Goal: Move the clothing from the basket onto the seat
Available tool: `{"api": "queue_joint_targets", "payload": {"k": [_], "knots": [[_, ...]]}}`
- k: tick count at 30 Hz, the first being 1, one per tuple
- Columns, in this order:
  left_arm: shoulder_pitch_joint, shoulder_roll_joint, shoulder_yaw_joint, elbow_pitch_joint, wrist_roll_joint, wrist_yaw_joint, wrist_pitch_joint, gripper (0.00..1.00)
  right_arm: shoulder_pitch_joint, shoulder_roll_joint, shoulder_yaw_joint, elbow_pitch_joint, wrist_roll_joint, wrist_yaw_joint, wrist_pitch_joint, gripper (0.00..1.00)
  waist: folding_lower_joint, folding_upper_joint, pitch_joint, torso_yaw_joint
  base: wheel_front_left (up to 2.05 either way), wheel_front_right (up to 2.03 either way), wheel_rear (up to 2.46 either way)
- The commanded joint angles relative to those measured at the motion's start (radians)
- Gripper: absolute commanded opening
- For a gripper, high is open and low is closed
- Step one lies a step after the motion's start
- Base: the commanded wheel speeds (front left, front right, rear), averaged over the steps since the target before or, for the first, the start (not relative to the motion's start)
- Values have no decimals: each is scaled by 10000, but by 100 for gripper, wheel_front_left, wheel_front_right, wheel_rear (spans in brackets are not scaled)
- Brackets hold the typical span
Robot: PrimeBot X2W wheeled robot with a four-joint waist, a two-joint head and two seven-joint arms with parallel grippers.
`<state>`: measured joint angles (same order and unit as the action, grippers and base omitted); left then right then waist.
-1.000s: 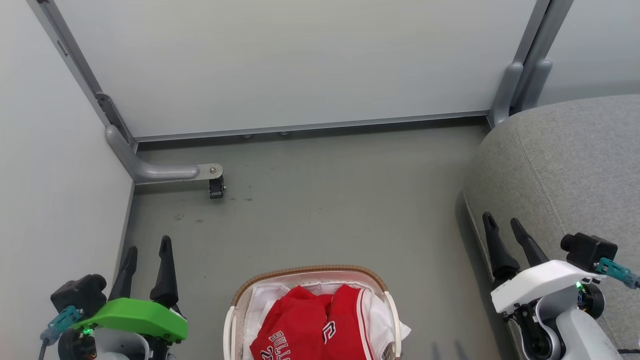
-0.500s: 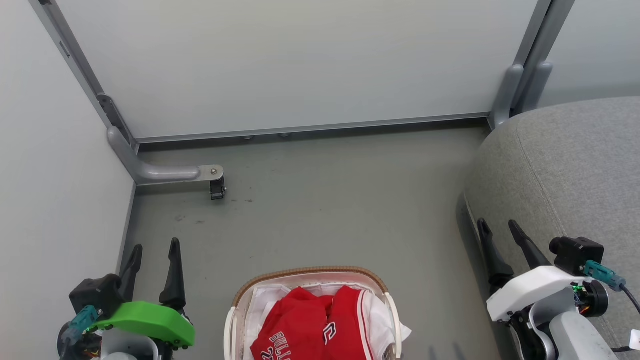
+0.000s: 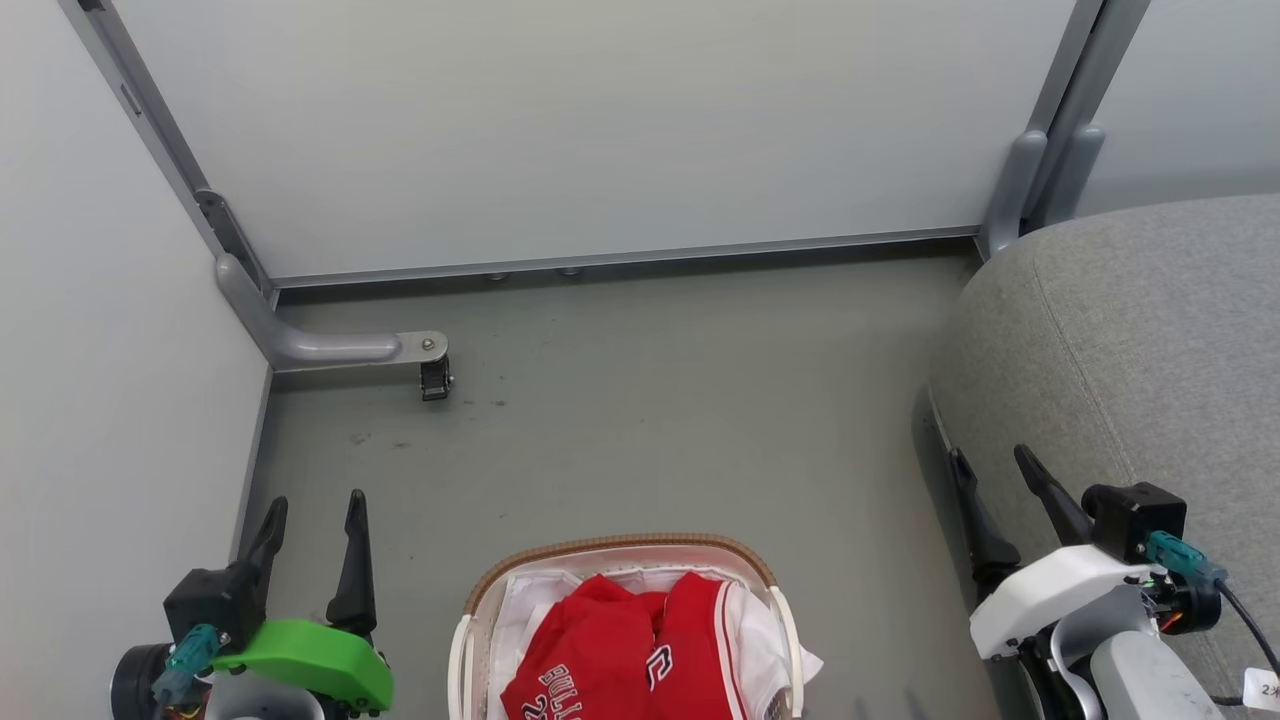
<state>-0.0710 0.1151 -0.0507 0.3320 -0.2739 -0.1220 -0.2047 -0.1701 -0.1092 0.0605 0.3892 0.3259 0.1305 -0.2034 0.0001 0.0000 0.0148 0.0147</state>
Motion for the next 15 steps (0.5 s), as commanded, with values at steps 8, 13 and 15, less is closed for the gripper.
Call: {"api": "queue_joint_targets", "payload": {"k": [8, 13, 15], "knots": [[63, -17, -92, -46, 793, -52, -226, 100, -2, -7, -7, 128, -775, 3, -238, 100, -1, 0, 56, -8, 0, 0, 0], [-76, -116, -173, 116, 996, -82, -320, 100, -137, 14, 126, 200, -1158, 3, -335, 100, -1, 0, 342, -61, 0, 0, 0], [-341, -152, -333, 227, 1135, -82, -387, 100, -366, 36, 196, 154, -1387, 2, -397, 100, -1, 0, 710, -154, 0, 0, 0]]}}
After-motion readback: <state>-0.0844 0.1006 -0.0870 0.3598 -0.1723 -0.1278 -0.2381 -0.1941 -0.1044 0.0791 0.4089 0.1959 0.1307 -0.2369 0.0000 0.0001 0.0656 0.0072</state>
